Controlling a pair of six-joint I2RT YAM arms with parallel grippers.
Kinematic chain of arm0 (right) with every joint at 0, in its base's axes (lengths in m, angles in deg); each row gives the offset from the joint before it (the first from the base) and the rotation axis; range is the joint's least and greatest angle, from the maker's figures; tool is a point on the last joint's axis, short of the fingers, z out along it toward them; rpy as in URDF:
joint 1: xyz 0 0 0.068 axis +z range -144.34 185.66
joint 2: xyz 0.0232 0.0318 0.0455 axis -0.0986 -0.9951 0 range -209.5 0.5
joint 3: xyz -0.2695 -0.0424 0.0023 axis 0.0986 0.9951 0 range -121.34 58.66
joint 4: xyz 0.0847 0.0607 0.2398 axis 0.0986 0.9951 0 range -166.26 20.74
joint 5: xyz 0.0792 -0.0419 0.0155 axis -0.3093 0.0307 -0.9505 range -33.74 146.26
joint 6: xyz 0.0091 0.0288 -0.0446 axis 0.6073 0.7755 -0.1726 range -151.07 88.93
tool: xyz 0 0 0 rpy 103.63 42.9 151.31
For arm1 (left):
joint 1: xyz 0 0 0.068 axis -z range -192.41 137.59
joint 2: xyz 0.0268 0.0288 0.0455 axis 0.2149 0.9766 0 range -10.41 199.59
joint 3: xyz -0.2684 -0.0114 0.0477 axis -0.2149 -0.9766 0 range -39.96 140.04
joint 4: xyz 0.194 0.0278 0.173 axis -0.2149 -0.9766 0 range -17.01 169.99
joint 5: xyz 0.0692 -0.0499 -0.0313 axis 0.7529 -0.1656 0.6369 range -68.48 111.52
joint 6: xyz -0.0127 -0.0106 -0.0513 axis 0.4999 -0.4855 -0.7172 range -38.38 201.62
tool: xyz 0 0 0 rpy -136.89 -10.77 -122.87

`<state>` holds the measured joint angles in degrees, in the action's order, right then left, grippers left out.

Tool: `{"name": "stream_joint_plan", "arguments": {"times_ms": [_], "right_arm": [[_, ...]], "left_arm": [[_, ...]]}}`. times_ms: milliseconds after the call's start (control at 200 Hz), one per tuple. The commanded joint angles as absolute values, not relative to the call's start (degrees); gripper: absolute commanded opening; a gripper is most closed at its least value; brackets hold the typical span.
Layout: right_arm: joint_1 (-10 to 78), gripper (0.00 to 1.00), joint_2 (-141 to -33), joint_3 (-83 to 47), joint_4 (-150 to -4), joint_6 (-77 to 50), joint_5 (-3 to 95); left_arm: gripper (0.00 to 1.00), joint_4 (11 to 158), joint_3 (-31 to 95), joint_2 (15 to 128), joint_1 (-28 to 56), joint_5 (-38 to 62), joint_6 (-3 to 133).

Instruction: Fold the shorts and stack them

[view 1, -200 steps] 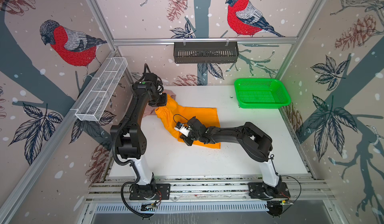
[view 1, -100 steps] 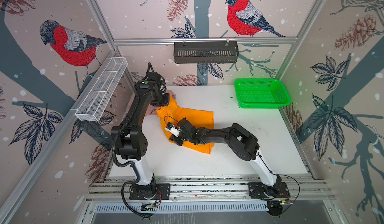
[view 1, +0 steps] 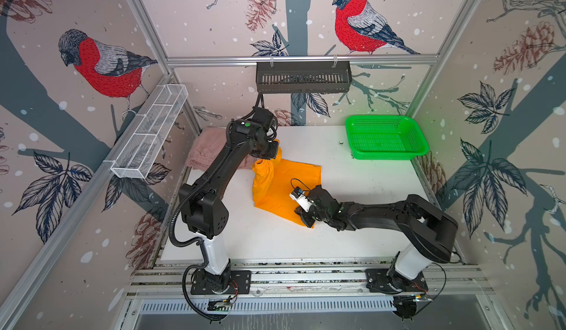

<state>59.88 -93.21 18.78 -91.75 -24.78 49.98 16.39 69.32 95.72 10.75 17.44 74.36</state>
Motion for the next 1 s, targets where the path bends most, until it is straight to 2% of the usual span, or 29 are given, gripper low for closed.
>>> {"name": "stream_joint_plan", "arguments": {"times_ms": [0,380,725,775,820,850,855,875,995], "right_arm": [[59.8,0.1,-91.5,22.6,-93.6,-21.0,52.1],[61.5,0.1,-94.0,25.5,-97.9,-18.5,50.4],[62.1,0.3,-93.5,26.1,-98.3,-18.1,50.2],[62.0,0.34,-92.8,26.2,-98.2,-17.9,50.2],[62.0,0.37,-91.9,26.3,-98.1,-17.3,49.9],[62.0,0.38,-90.9,26.6,-98.2,-16.7,49.8],[62.0,0.38,-90.8,26.7,-98.3,-16.6,49.8],[62.1,0.38,-90.0,27.1,-98.6,-16.1,49.7],[62.5,0.4,-83.1,30.7,-99.5,-13.5,49.6]], "left_arm": [[0.0,15.2,69.3,97.1,13.7,19.3,72.8],[0.0,20.0,69.5,103.4,23.0,18.0,69.6],[0.0,31.8,56.9,102.2,27.2,11.2,64.9],[0.2,33.3,55.3,101.9,27.5,8.6,65.0],[0.5,34.6,54.3,101.6,27.7,7.3,64.7],[0.91,35.3,54.2,101.4,27.8,6.5,64.6],[0.94,35.3,54.2,101.3,27.9,6.4,64.6],[0.97,35.8,54.3,101.1,28.0,5.9,64.6],[0.97,39.7,54.9,98.6,28.1,1.1,64.0]]}}
